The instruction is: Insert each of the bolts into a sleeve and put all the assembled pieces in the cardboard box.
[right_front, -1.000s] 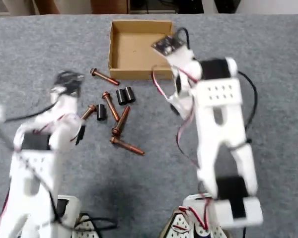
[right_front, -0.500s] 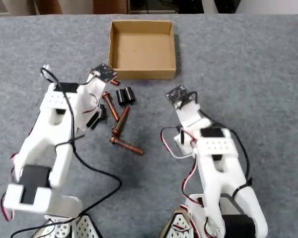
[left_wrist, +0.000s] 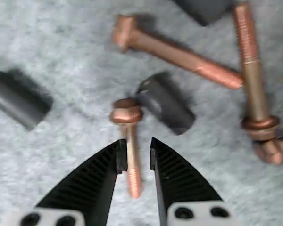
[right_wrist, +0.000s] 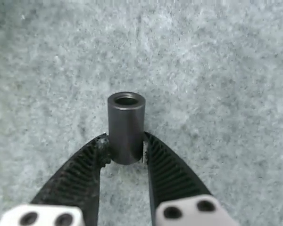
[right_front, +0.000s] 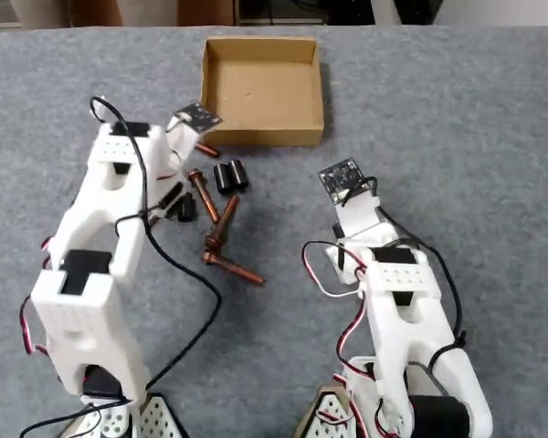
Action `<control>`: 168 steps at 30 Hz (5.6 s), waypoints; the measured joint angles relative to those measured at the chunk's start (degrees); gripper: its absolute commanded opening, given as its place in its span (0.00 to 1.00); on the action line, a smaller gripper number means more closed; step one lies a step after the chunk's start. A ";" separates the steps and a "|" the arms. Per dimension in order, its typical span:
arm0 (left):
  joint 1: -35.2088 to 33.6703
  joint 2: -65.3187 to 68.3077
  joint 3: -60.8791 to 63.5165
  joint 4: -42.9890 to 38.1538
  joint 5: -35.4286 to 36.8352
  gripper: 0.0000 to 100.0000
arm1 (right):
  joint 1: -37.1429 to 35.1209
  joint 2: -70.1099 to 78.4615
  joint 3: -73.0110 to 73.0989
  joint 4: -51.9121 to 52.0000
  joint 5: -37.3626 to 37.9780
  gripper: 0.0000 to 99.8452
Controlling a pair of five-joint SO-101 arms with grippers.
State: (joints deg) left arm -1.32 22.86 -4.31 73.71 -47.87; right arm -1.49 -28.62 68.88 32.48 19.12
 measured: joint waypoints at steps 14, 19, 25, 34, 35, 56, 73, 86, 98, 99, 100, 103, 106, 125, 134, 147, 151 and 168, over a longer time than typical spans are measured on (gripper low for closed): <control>-3.78 11.34 -23.56 18.90 -5.01 0.18 | 0.00 0.00 0.18 -0.26 0.00 0.02; -3.78 13.98 -24.44 17.58 -2.64 0.15 | 0.00 0.00 0.18 -0.26 0.00 0.02; -3.78 19.60 -24.44 13.80 3.69 0.15 | 0.00 0.00 0.18 -0.26 0.00 0.02; -3.25 20.22 -24.53 13.45 7.38 0.10 | 0.00 0.00 0.18 -0.26 0.00 0.02; -2.73 20.22 -24.53 13.45 7.91 0.09 | 0.00 0.00 0.18 -0.26 0.00 0.02; 0.35 20.31 -28.92 18.20 9.58 0.02 | 0.00 -0.09 0.18 -0.26 -0.09 0.02; -5.80 -25.14 -9.85 23.91 9.58 0.02 | -10.29 -42.11 -5.19 36.48 -0.09 0.02; -5.80 -65.41 32.88 -13.01 30.77 0.02 | -22.24 -68.40 12.40 7.47 -24.97 0.02; 8.09 -83.25 43.78 -30.86 41.49 0.02 | -33.49 -68.84 28.48 -13.10 -29.98 0.02; 10.46 -84.40 44.04 -31.47 41.49 0.02 | -33.58 -68.84 28.48 -13.10 -29.98 0.02; 12.84 -85.36 44.22 -32.00 41.49 0.02 | -33.58 -68.84 28.48 -13.19 -29.98 0.02; 19.34 -88.00 44.22 -32.70 41.49 0.02 | -33.76 -68.84 28.48 -11.96 -30.33 0.02; 23.65 -89.23 44.22 -32.88 41.67 0.02 | -33.76 -68.84 28.48 -11.60 -30.42 0.02; 33.23 -81.76 44.22 -32.88 41.93 0.02 | -33.76 -68.84 28.48 -11.43 -30.42 0.00; 29.10 -81.14 44.22 -32.88 42.02 0.02 | -33.76 -68.84 28.48 -11.43 -30.42 0.00; 28.57 -81.14 44.22 -32.88 42.11 0.02 | -33.76 -68.84 28.48 -11.43 -30.42 0.00; 28.57 -81.14 44.22 -32.88 42.11 0.02 | -33.76 -68.84 28.48 -11.43 -30.42 0.00; 31.30 -81.05 44.22 -29.71 41.93 0.02 | -33.85 -68.84 28.48 -11.34 -30.42 0.00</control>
State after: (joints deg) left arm 29.98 -58.20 39.91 44.00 -5.93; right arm -35.34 -97.45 97.36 21.14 -11.30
